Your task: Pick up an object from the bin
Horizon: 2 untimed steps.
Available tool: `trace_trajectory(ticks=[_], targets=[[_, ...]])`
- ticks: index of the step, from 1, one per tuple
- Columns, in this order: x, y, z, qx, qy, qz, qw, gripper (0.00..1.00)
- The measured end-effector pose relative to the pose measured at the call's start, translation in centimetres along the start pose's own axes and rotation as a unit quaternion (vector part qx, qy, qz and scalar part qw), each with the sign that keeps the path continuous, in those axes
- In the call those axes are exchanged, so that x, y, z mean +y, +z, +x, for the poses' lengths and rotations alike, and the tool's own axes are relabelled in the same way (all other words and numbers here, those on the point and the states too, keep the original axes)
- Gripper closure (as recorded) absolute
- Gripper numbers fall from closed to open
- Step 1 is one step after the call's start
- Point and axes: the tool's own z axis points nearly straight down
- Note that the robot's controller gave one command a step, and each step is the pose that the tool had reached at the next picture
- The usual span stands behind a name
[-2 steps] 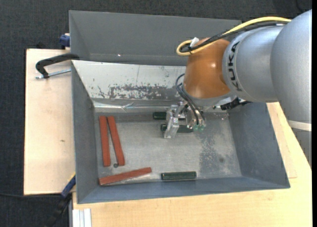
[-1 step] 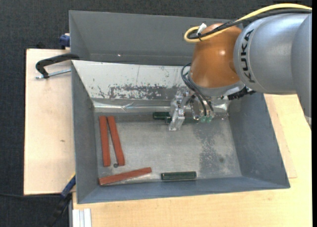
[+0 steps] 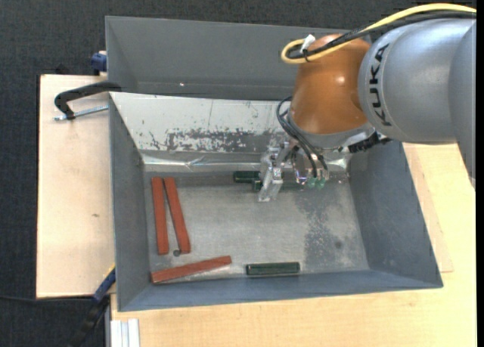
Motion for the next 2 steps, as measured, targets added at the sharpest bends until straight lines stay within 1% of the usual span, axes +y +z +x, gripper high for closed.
trace_trajectory(ticks=[1,2], targets=[[-0.7,-3.6,-0.7,-0.0052,-0.08,0.0,0.9968,1.0],[-1.7,3.6,-1.6,-0.0024,-0.14,0.0,0.9902,1.0]])
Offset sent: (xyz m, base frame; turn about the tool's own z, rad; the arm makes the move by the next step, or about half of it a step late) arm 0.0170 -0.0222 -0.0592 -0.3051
